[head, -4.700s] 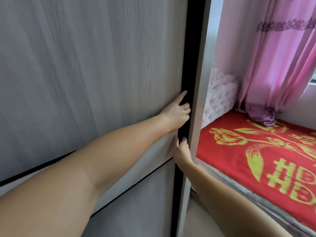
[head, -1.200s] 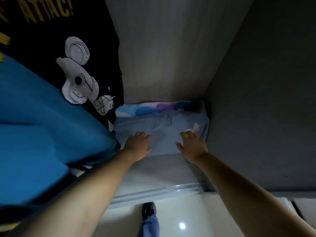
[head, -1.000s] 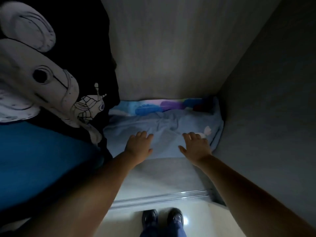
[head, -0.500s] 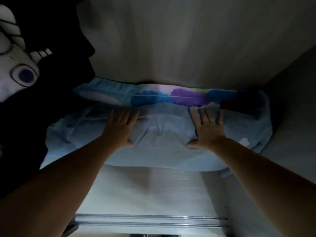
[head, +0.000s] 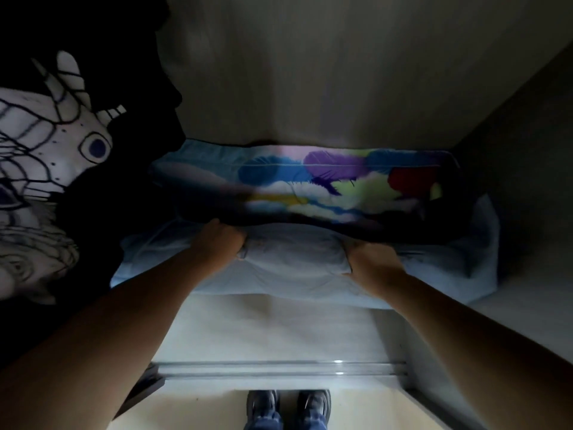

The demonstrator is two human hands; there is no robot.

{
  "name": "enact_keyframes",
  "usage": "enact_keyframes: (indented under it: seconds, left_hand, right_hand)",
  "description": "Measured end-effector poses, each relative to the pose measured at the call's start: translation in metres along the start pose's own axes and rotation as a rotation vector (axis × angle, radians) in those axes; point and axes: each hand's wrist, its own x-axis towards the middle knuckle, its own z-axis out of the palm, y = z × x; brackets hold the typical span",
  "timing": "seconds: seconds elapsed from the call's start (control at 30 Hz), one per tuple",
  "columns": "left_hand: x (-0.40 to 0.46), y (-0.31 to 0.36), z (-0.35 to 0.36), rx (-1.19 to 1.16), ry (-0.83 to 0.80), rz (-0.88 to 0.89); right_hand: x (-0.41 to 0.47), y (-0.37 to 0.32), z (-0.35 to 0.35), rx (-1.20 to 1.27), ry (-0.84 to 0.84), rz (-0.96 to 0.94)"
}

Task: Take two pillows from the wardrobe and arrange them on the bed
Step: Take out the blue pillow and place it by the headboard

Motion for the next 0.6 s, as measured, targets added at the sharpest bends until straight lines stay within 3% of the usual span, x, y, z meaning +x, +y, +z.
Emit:
enact_keyframes:
  seconds: [0.2,0.3,0.4,0.6]
  left_hand:
    - [-0.061,-0.007,-0.080,0.039,0.127,0.117]
    - [-0.091,-0.004,-0.111,-0.138,0.151,0.117]
    - [-0.102,-0.002,-0.125,-0.280,0.131,0.186]
    - [-0.151,0.025,-0.145,0.056,0.125,0.423]
  right_hand:
    - [-0.098,-0.021,-0.015,0.176,0.113,0.118]
    - [-0.147,-0.031,-0.024,0.310,0.031,0.232]
    - [-0.189,-0.042,-0.027,0.349,0.081,0.318]
    - [-0.282,-0.070,-0.015,0.405,0.135,0.493]
